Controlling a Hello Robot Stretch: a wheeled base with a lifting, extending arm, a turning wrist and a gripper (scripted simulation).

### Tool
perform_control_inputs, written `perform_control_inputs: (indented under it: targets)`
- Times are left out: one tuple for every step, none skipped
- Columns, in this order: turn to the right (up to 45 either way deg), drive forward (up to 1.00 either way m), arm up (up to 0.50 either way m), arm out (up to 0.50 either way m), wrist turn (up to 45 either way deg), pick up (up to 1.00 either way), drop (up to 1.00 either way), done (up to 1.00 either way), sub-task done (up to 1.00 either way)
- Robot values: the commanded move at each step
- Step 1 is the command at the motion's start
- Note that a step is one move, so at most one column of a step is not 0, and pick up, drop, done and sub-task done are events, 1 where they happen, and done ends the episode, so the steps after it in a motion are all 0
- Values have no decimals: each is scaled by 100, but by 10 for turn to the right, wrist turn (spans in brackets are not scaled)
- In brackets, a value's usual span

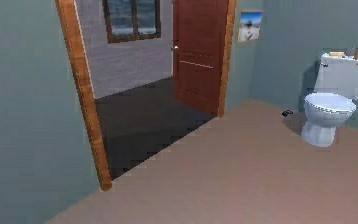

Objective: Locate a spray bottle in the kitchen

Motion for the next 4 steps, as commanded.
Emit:
perform_control_inputs:
  targets:
    - [-60, 0, 0, 0, 0, 0, 0, 0, 0]
    - [0, 100, 0, 0, 0, 0, 0, 0, 0]
    - [0, 25, 0, 0, 0, 0, 0, 0, 0]
    - [-210, 0, 0, 0, 0, 0, 0, 0, 0]
